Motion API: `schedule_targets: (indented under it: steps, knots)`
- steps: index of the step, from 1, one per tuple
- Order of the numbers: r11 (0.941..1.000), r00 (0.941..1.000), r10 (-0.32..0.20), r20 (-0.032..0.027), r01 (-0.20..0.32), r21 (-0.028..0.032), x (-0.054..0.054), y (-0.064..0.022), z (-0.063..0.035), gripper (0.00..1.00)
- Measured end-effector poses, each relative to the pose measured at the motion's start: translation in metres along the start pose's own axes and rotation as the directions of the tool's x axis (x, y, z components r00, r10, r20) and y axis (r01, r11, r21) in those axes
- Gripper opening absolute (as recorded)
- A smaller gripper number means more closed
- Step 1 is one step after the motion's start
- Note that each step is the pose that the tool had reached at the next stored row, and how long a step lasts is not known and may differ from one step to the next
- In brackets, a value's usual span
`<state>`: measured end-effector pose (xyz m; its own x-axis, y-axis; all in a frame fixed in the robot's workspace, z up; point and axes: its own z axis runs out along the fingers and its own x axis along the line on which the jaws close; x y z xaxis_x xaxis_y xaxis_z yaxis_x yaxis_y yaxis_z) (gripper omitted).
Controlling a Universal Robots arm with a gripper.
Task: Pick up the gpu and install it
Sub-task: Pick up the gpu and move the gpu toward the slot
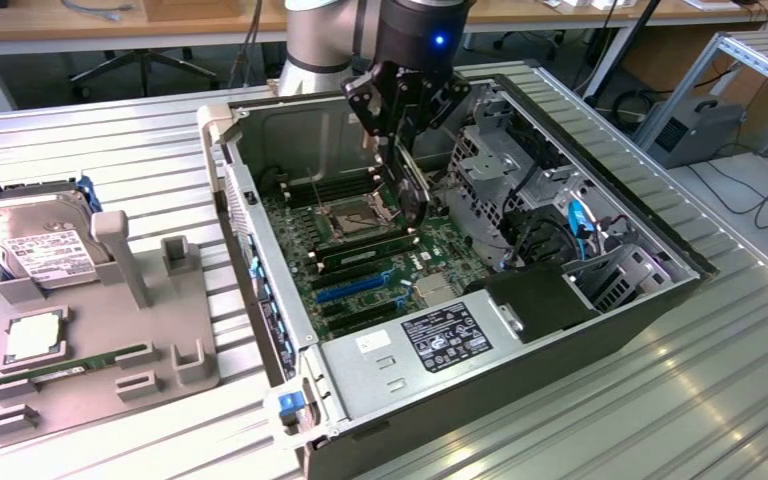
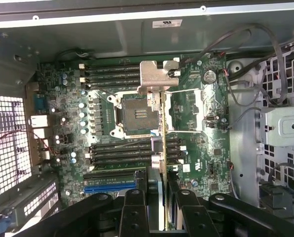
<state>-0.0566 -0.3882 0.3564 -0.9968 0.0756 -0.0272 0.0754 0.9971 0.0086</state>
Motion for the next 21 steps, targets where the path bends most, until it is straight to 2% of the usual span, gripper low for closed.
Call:
schedule_targets:
  steps: [21]
  knots:
    - [1.0000,1.0000,0.000,0.0001,0.000,0.0008,0.0002,0.0000,0.0055,0.27]
